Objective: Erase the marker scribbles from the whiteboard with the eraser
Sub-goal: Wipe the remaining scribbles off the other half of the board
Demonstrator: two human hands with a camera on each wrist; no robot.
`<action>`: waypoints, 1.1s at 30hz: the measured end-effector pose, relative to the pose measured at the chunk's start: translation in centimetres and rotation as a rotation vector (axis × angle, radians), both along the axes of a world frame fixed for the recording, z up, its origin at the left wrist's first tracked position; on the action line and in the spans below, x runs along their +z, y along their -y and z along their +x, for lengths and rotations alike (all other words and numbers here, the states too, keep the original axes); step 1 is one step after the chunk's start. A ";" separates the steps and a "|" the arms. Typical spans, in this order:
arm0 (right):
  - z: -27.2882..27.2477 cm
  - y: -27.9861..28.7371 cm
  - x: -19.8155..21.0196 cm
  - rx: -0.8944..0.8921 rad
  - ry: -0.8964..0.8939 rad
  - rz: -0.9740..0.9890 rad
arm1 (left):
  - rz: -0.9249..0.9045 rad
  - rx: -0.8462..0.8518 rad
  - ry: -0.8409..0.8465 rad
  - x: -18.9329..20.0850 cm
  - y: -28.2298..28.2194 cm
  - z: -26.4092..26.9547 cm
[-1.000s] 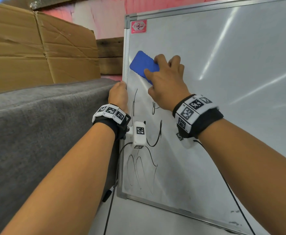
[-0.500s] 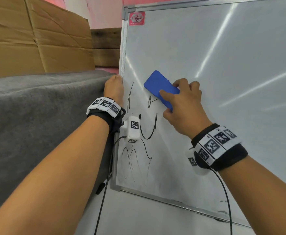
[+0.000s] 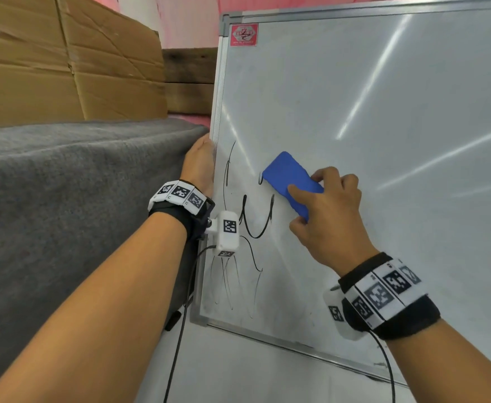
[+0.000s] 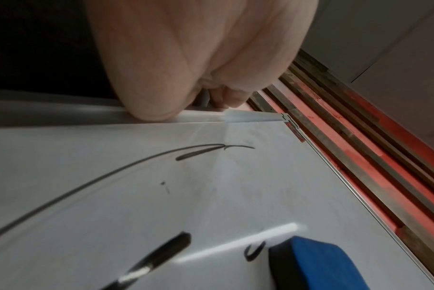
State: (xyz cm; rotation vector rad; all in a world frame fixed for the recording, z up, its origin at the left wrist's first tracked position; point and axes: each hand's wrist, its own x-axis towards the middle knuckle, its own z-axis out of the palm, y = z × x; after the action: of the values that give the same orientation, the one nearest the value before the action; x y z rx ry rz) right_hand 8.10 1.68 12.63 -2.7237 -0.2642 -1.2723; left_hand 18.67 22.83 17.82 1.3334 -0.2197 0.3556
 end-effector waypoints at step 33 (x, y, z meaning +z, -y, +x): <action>1.7 -4.5 0.4 0.015 -0.054 0.056 | -0.368 -0.243 -0.083 -0.5 -0.1 -0.8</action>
State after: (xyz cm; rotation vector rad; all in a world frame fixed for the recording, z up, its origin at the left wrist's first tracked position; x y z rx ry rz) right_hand 9.78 6.18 13.08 -2.6989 -0.2395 -1.1814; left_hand 17.86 22.89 17.36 0.9435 -0.2316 0.1258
